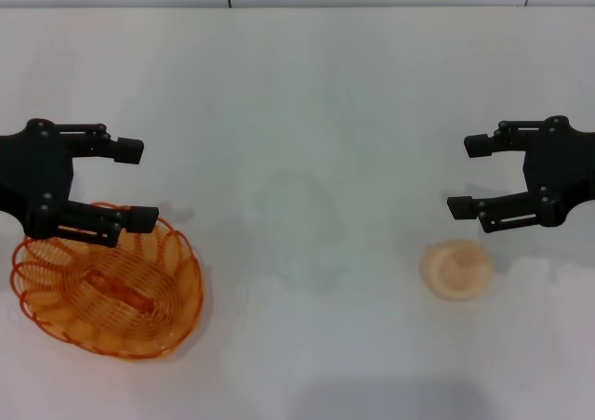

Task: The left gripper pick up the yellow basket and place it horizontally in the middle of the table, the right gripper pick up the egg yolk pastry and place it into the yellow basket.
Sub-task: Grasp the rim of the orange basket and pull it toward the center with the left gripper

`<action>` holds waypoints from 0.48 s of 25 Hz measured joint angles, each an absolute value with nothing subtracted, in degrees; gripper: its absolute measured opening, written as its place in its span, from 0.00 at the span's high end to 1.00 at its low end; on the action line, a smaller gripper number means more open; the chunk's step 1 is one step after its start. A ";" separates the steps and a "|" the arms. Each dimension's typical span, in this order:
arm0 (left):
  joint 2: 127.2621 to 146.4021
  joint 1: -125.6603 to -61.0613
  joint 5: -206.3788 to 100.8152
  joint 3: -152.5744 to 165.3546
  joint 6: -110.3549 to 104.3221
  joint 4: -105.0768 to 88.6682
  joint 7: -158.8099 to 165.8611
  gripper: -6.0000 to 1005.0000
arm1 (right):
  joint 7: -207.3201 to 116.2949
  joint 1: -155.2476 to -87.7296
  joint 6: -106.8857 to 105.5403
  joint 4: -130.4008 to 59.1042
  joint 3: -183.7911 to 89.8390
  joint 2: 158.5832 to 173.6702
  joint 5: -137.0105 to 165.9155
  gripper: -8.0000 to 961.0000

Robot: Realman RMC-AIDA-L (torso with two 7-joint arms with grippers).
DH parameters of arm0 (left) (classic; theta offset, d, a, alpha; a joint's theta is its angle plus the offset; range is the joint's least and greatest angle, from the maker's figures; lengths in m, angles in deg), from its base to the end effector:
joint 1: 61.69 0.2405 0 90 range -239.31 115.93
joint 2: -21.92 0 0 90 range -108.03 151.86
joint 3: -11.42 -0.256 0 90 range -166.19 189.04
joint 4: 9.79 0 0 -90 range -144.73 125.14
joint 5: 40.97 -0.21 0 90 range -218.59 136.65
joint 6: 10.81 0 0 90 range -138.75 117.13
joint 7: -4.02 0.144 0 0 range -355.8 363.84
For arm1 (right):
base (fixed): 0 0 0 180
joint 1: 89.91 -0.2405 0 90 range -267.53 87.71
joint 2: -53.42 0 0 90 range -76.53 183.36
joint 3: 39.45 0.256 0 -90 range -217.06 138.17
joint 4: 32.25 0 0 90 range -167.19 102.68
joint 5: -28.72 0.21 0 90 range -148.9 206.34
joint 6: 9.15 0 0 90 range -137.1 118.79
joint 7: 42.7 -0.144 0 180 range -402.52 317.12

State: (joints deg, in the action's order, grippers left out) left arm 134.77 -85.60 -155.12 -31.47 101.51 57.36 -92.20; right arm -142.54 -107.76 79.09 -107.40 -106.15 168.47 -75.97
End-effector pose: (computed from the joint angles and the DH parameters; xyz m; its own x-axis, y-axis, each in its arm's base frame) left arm -0.2414 0.2952 0.1043 0.9045 0.2812 0.3206 0.3241 -0.9419 -0.0882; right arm 0.2060 0.3151 0.0490 0.9281 -0.1982 -0.3152 -0.2734 -0.9374 -0.2157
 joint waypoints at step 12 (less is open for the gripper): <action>134.85 -85.53 -155.29 -31.47 101.25 57.35 -92.37 0.12 | -142.54 -107.87 78.62 -107.24 -106.16 168.47 -75.95 0.13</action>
State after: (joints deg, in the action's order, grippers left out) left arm 134.85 -85.53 -155.29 -31.47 101.25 57.35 -92.37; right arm -142.54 -107.87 78.62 -107.24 -106.16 168.47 -75.95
